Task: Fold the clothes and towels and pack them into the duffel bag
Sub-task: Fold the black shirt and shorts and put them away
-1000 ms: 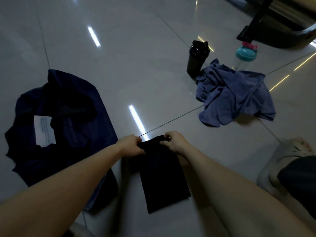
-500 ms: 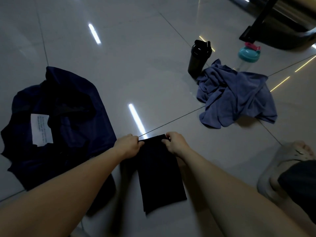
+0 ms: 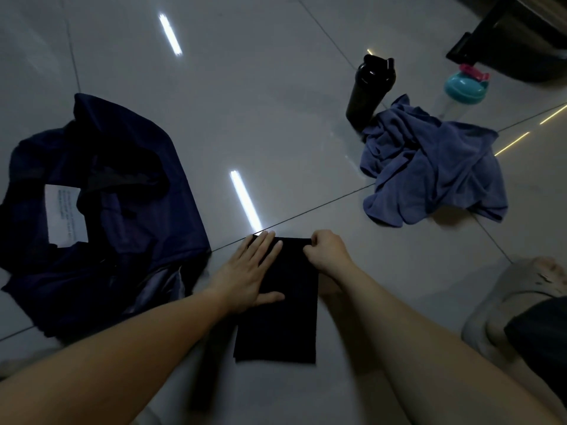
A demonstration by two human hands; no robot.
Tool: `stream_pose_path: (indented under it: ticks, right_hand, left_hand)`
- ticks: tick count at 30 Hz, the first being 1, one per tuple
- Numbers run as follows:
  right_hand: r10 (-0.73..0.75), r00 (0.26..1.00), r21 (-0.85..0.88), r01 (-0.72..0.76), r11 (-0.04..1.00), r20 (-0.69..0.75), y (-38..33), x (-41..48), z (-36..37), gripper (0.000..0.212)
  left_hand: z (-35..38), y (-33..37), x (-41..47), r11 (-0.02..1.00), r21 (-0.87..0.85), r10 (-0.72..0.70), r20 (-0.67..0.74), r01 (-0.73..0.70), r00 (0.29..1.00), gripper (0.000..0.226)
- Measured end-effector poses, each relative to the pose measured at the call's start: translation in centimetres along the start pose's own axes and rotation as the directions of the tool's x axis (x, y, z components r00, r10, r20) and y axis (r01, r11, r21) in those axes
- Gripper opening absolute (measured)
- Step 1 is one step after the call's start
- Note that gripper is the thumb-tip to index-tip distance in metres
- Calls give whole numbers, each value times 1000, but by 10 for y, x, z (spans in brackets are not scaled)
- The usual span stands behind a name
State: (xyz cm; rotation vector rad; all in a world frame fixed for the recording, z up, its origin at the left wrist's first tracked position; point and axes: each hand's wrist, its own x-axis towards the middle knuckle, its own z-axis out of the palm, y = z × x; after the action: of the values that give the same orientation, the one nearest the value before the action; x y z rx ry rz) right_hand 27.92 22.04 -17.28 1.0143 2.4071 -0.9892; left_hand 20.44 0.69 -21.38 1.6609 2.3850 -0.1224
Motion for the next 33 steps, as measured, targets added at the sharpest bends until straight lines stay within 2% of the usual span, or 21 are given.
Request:
stream_pose_path:
  ticks: [2, 4, 6, 7, 8, 10, 13, 16, 18, 20, 23, 25, 27, 28, 31, 33]
  right_hand:
    - [-115, 986, -281, 77, 957, -124, 0, -7, -5, 11]
    - [-382, 899, -463, 251, 850, -214, -2, -14, -4, 23]
    - [-635, 760, -533, 484, 694, -138, -2, -22, 7, 42]
    - [-706, 705, -539, 570, 620, -67, 2, -27, 16, 52]
    - [-722, 692, -544, 610, 575, 13, 10, -31, 25, 60]
    - [-622, 771, -573, 573, 586, 136, 30, -38, 36, 69]
    - [-477, 864, -625, 465, 627, 164, 55, -41, 34, 77]
    - [-459, 866, -638, 471, 610, 200, 46, -41, 23, 80]
    - [-463, 868, -616, 466, 635, 179, 29, -39, 18, 79]
    - [-500, 860, -588, 459, 666, 104, 11, -34, 15, 78]
    - [-459, 878, -512, 459, 726, 136, -13, -18, 13, 85]
    - [-411, 890, -537, 449, 714, 197, -26, -9, 12, 78]
    - [-362, 904, -562, 425, 709, 226, -35, -4, 12, 73]
    - [-325, 916, -557, 402, 727, 236, -39, -2, 12, 72]
    - [-173, 947, -509, 293, 809, 271, -45, 2, 13, 75]
    - [-93, 948, -470, 234, 851, 304, -44, 5, 12, 69]
  left_hand:
    - [0, 0, 4, 999, 36, 11, 36, -12, 999, 112]
    - [0, 1, 5, 998, 55, 16, 57, -19, 998, 115]
    - [0, 0, 6, 997, 69, 16, 73, -21, 997, 117]
    - [0, -1, 8, 998, 67, 11, 82, -17, 997, 118]
    - [0, -1, 8, 998, 61, 8, 87, -13, 996, 119]
    - [-3, -1, 8, 999, 49, -2, 88, -2, 996, 120]
    - [-9, 1, 4, 1000, 0, -19, 103, 19, 995, 122]
    - [-21, 5, 2, 996, -58, -54, 176, 65, 983, 126]
    - [-35, 5, -1, 987, -134, -68, 181, 93, 981, 125]
    - [-46, 3, -9, 994, -104, -36, 39, 40, 999, 115]
    - [-48, 13, -35, 986, -22, 158, -151, -163, 976, 70]
    - [-44, 24, -51, 967, -102, 226, -79, -233, 971, 47]
    - [-42, 31, -60, 972, -168, 177, 61, -165, 982, 42]
    - [-40, 32, -63, 974, -167, 166, 80, -151, 983, 44]
    - [-32, 32, -65, 972, 31, 230, 91, -233, 969, 52]
    - [-28, 34, -65, 963, 90, 245, 89, -252, 966, 61]
